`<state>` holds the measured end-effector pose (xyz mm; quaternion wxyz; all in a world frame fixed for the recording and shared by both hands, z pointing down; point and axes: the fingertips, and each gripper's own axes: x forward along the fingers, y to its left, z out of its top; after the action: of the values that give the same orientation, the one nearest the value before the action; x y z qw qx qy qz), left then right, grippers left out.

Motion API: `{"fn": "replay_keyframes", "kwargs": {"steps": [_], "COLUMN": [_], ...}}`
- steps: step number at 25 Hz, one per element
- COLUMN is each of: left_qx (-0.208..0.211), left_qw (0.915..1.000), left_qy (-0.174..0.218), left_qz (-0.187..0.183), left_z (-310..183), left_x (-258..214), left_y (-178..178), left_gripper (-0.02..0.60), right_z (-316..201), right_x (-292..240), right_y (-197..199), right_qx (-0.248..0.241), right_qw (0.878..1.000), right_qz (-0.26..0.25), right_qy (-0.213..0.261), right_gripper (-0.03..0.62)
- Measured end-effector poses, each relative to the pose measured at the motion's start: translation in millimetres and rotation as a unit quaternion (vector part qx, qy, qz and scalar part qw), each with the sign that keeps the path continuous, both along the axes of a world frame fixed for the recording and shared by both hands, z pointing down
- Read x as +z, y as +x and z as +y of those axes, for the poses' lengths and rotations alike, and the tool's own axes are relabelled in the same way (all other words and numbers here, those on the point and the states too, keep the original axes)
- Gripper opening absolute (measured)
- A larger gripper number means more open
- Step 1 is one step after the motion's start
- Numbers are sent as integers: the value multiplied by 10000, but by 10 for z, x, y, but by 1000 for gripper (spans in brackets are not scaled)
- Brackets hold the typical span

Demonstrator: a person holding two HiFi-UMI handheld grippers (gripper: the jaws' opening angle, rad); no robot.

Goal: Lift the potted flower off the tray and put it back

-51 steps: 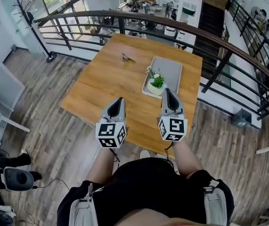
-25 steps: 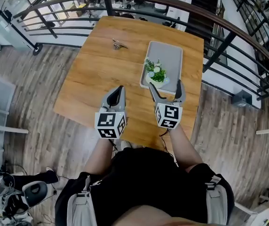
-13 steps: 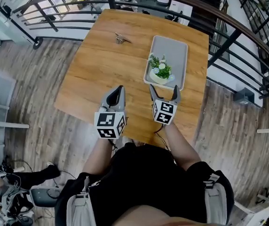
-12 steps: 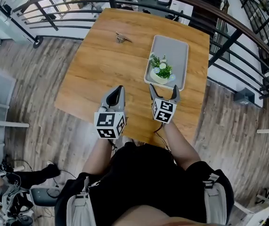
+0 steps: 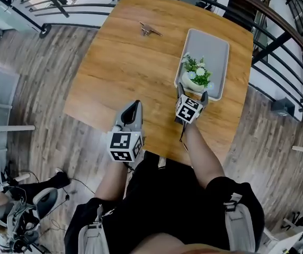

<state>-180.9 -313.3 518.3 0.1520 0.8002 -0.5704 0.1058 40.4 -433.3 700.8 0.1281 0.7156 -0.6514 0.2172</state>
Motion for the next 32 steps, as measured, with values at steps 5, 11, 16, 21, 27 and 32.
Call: {"fn": "replay_keyframes", "kwargs": {"steps": [5, 11, 16, 21, 27, 32], "left_qx": [-70, -84, -100, -49, 20, 112], "left_qw": [9996, 9995, 9995, 9995, 9998, 9998], "left_qy": [-261, -293, -292, -296, -158, -15], "left_qz": [14, 11, 48, 94, 129, 145], "left_z": [-62, -243, -317, -289, -291, -264], "left_x": [284, 381, 412, 419, 274, 147], "left_y": [-162, -336, -464, -502, -424, -313], "left_gripper": [12, 12, 12, 12, 12, 12], "right_z": [-221, -479, -604, -628, -544, -448], "right_x": [215, 299, 343, 344, 212, -19], "right_y": [77, 174, 223, 176, 236, 229], "right_qx": [311, 747, 961, 611, 274, -65], "right_qw": [9994, 9969, 9948, 9970, 9982, 9987], "right_qz": [92, 161, 238, 230, 254, 430], "right_qy": [-116, -159, -236, -424, -469, -259], "right_gripper": [528, 545, 545, 549, 548, 548]}}
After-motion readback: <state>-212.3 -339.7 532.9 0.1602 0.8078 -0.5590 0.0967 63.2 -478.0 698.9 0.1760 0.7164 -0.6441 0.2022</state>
